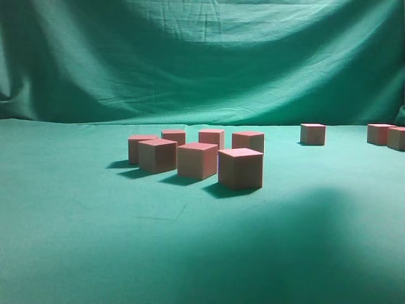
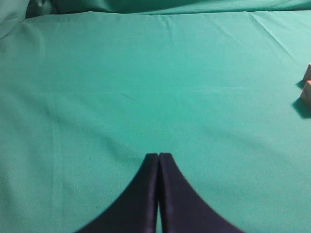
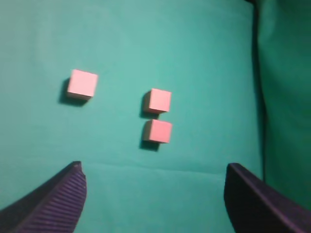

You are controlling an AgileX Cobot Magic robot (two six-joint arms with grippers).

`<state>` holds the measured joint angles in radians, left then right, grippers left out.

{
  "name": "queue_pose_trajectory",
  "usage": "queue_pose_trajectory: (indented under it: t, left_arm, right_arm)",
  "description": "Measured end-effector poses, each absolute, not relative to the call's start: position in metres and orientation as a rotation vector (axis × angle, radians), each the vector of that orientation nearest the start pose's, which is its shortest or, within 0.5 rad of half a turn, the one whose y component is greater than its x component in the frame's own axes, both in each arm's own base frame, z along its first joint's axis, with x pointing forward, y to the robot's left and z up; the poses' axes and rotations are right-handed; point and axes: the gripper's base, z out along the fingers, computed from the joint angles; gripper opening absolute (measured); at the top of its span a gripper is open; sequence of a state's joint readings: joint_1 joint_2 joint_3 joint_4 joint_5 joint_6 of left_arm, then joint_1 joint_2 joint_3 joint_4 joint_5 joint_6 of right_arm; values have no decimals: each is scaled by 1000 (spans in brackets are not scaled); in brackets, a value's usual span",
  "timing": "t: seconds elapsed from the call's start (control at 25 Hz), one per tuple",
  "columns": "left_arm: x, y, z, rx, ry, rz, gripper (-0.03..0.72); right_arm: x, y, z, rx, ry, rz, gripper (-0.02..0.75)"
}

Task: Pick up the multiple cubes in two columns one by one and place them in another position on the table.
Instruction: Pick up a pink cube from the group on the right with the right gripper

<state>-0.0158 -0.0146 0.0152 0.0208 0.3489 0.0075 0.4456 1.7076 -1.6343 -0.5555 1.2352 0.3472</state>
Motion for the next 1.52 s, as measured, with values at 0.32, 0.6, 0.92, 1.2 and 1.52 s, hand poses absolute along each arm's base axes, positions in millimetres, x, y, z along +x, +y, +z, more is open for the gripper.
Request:
queue_pose_trajectory:
  t: [0.32, 0.6, 0.92, 1.2, 1.52]
  left_arm:
    - [53, 0, 177, 34, 1833, 14, 0]
    - [53, 0, 177, 34, 1833, 14, 0]
    - [53, 0, 177, 34, 1833, 14, 0]
    - [53, 0, 177, 34, 1833, 14, 0]
    - [53, 0, 177, 34, 1833, 14, 0]
  right_arm:
    - [368, 3, 327, 61, 2781, -95, 575]
    - [393, -20, 288, 43, 2822, 72, 575]
    - [420, -16, 228, -33, 2903, 106, 575]
    - [435, -15, 195, -62, 2898, 121, 575]
    - [442, -16, 171, -69, 2911, 120, 544]
